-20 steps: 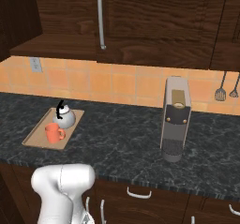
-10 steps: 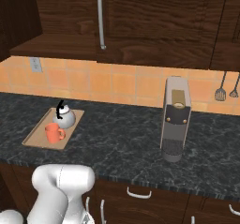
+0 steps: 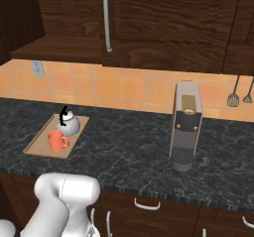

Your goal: Pick the kettle from the counter and place it on the tray. Then pick the mug from the cabinet and place it on the tray. Then close the cabinet doors.

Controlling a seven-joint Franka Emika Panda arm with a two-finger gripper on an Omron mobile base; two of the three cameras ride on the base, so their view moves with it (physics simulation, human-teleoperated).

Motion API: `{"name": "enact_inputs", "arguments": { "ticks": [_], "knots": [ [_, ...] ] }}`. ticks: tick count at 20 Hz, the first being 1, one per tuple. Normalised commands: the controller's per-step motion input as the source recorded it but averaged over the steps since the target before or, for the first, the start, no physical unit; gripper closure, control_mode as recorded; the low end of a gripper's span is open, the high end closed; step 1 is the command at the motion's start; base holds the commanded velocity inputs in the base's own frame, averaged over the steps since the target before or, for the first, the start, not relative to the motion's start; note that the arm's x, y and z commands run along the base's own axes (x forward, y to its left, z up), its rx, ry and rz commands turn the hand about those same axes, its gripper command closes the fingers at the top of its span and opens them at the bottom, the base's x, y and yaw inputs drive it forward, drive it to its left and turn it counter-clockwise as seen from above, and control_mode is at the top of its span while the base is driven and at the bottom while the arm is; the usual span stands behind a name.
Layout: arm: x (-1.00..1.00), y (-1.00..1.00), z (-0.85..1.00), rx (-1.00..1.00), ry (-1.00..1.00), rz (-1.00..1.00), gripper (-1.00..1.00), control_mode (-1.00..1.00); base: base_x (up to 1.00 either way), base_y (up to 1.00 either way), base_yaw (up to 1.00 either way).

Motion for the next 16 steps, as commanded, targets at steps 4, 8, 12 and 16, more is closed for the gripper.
{"name": "enact_inputs", "arguments": {
  "ticks": [4,8,12,16],
  "knots": [
    [-0.15,0.13,0.82,-0.08,-0.36,0.04,1.0,-1.0,0.0,0.0,0.0],
    [-0.24,0.31,0.67,-0.07,-0.24,0.0,1.0,-1.0,0.0,0.0,0.0],
    [-0.19,0.33,0.28,-0.06,-0.25,0.0,1.0,-1.0,0.0,0.0,0.0],
    [-0.05,0.19,-0.11,-0.06,-0.04,0.0,1.0,-1.0,0.0,0.0,0.0]
  ]
}}
